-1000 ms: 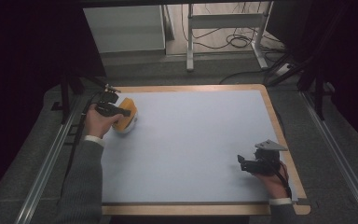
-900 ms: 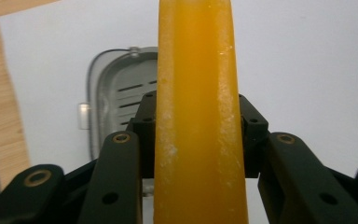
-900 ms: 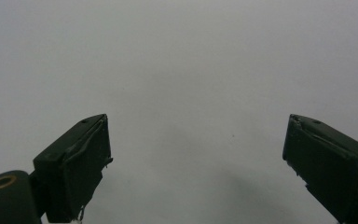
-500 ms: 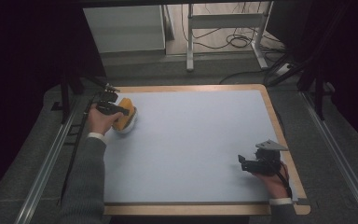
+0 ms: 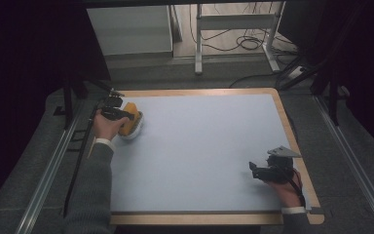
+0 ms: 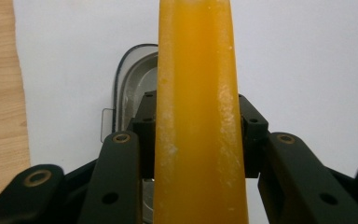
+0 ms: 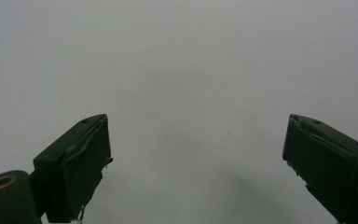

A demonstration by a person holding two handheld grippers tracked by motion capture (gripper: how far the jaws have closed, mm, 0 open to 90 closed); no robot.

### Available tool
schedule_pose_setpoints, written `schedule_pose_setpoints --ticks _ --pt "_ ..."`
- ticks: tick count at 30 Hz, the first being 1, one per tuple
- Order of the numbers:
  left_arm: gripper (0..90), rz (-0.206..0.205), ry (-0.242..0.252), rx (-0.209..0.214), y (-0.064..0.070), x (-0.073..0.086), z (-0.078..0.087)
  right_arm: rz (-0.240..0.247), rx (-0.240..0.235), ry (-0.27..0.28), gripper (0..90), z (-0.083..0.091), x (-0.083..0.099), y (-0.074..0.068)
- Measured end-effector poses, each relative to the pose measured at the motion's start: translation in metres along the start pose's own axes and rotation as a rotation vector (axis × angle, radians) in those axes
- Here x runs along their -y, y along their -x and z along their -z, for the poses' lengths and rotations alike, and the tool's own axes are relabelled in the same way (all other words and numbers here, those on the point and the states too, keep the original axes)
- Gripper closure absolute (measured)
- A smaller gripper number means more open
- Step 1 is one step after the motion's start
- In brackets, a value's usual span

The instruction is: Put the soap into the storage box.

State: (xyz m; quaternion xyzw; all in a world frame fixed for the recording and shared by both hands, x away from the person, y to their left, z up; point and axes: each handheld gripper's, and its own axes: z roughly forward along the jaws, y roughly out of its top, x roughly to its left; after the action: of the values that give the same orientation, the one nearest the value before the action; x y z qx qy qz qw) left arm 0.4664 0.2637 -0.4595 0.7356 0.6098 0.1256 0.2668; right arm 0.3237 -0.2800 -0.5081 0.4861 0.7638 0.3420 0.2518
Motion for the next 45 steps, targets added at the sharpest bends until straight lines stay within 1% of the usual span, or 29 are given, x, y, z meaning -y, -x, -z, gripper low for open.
schedule_pose_setpoints --ticks 3,4,6,8,9,12,13,15,19,20,21,22,24,25,27,28,29,31,32,34,35,37,38,39,40,41,42,43,45 --pt "60.8 0.0 -0.006 0.0 0.0 0.001 -0.002 -0.001 0.0 -0.002 7.6 0.0 0.0 0.0" --pt "60.5 -0.003 0.01 -0.002 0.001 0.001 -0.002 0.002 0.003 0.001 7.6 0.0 0.0 -0.001" --pt "59.3 -0.005 0.023 0.004 0.002 0.001 0.0 0.004 0.002 0.006 7.6 0.0 0.0 -0.001" --pt "56.0 0.005 0.049 0.013 0.003 -0.001 0.004 0.005 -0.002 0.013 7.6 0.001 -0.001 -0.002" --pt "54.6 0.01 0.046 0.019 0.003 -0.001 0.005 0.006 -0.002 0.012 7.6 0.001 -0.001 -0.002" --pt "46.2 0.0 0.038 -0.001 0.001 0.0 0.007 0.009 0.001 0.007 7.6 0.0 0.0 -0.002" --pt "45.5 0.001 0.041 -0.003 0.001 0.0 0.007 0.008 0.0 0.007 7.6 0.0 0.0 -0.002" --pt "41.9 -0.018 0.031 0.0 0.001 0.001 0.009 0.009 0.0 0.007 7.6 0.0 0.0 -0.002" --pt "32.7 -0.029 0.052 0.016 0.003 0.004 0.017 0.007 0.0 0.004 7.6 0.0 0.0 -0.001" --pt "30.0 -0.031 0.07 -0.005 0.004 0.006 0.023 0.007 0.0 0.002 7.6 0.0 0.0 -0.002" --pt "28.3 -0.031 0.07 -0.005 0.004 0.006 0.023 0.007 0.0 0.002 7.6 0.0 0.0 -0.002" --pt "28.3 -0.038 0.08 -0.018 0.004 0.008 0.027 0.008 0.0 0.001 7.6 -0.001 0.0 -0.002" --pt "31.4 -0.045 0.129 -0.022 0.005 0.012 0.037 0.011 0.004 0.009 7.6 0.0 0.0 -0.002" --pt "30.1 -0.053 0.145 -0.018 0.006 0.013 0.044 0.016 0.01 0.022 7.6 0.001 -0.001 -0.003" --pt "28.9 -0.065 0.159 0.0 0.009 0.016 0.052 0.017 0.008 0.025 7.6 0.001 -0.001 -0.004" --pt "28.2 -0.065 0.159 0.0 0.009 0.016 0.052 0.017 0.008 0.025 7.6 0.001 -0.001 -0.004" --pt "28.2 -0.073 0.166 0.007 0.011 0.018 0.057 0.018 0.008 0.024 7.6 0.001 -0.001 -0.004" --pt "27.1 -0.092 0.172 0.049 0.018 0.026 0.063 0.017 0.012 0.021 7.6 0.001 -0.001 -0.004" --pt "26.8 -0.092 0.172 0.049 0.018 0.026 0.063 0.017 0.012 0.021 7.6 0.001 -0.001 -0.004" --pt "26.5 -0.128 0.176 0.062 0.025 0.034 0.066 0.014 0.012 0.022 7.6 0.001 -0.002 -0.004" --pt "26.0 -0.143 0.177 0.08 0.029 0.042 0.067 0.015 0.012 0.022 7.6 0.001 -0.002 -0.004" --pt "25.9 -0.154 0.179 0.101 0.033 0.052 0.065 0.017 0.011 0.023 7.6 0.001 -0.002 -0.004" --pt "25.4 -0.154 0.179 0.101 0.033 0.052 0.065 0.018 0.012 0.022 7.6 0.001 -0.002 -0.004" --pt "25.4 -0.161 0.179 0.113 0.034 0.057 0.064 0.018 0.012 0.022 7.6 0.001 -0.002 -0.004" --pt "25.5 -0.167 0.186 0.135 0.035 0.068 0.061 0.019 0.012 0.02 7.6 0.0 -0.002 -0.004" --pt "25.6 -0.167 0.186 0.135 0.035 0.068 0.061 0.019 0.012 0.02 7.6 0.0 -0.002 -0.004" --pt "25.5 -0.178 0.181 0.158 0.037 0.081 0.055 0.019 0.012 0.021 7.6 0.0 -0.002 -0.004" --pt "25.5 -0.178 0.181 0.158 0.037 0.081 0.055 0.018 0.013 0.021 7.6 0.0 -0.002 -0.004" --pt "25.3 -0.194 0.174 0.162 0.039 0.095 0.05 0.016 0.016 0.019 7.6 0.0 -0.001 -0.004"
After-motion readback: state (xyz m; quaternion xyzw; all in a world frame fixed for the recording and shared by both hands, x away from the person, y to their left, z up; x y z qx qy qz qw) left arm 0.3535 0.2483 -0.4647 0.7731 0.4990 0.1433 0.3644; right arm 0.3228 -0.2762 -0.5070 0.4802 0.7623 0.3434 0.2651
